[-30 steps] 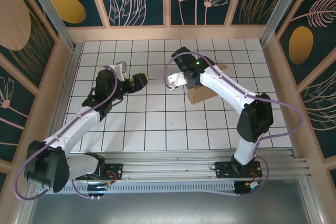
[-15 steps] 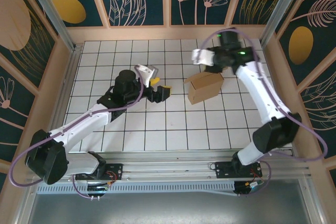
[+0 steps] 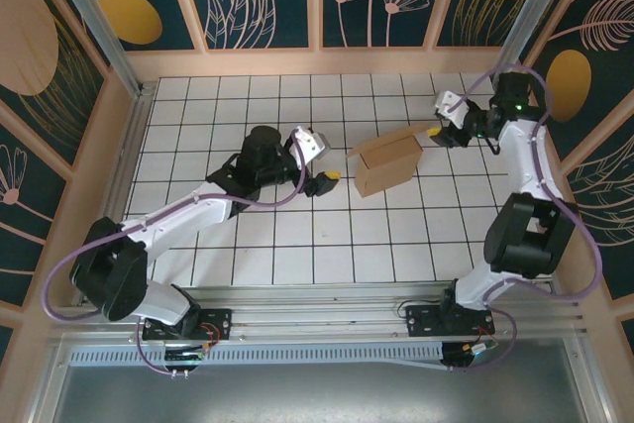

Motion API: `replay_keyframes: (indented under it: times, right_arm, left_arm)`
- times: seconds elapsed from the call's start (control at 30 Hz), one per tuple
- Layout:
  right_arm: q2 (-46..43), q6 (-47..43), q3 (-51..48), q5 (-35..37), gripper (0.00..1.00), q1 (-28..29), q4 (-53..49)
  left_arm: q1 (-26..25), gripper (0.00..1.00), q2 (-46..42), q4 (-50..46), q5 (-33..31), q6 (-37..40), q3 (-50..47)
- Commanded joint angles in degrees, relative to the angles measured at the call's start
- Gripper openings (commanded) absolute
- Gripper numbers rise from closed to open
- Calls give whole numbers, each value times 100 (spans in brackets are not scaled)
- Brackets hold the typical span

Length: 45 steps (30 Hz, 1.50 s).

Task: Fold the paper box

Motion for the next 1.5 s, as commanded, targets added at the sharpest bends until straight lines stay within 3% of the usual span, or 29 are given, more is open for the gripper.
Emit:
replay_keyframes:
  times: [0.0, 0.1, 0.53, 0.67, 0.77, 0.9, 1.0, 1.13, 1.3, 1.47]
  right_arm:
    - [297, -421, 420, -779, 51, -180, -554]
    - [704, -779, 687, -791, 49, -216, -1146]
    - [1475, -932, 1016, -1113, 44, 11, -1298]
    - [1685, -1020, 1263, -1096, 35, 147, -1607]
    - [1676, -981, 1304, -1118, 26, 162, -1678]
    - [1491, -889, 1148, -1003, 16, 196, -1563]
    - [1297, -809, 957, -869, 14, 238, -1446]
    - [1011, -644, 601, -787, 13, 306, -1153]
    - [454, -54, -205, -612, 13, 488, -192]
    - [-539, 1766, -1595, -8, 14, 866, 2153]
  left_arm:
    - [-48, 89, 182, 145, 162, 429, 378]
    - [-53, 89, 391, 219, 267, 393, 577]
    - [-85, 87, 1211, 346, 279, 546, 928]
    - [-92, 83, 1349, 425, 93, 388, 958]
    - [-91, 62, 1456, 715, -259, -10, 979]
    - [-92, 53, 1710, 1069, -453, -443, 1078]
    - [-85, 51, 1837, 1087, -258, -604, 1211]
    - [-86, 39, 1963, 974, -270, -661, 1307]
    - [-88, 3, 1974, 882, -695, -742, 1288]
    - [-90, 0, 1998, 804, -1002, -993, 1331]
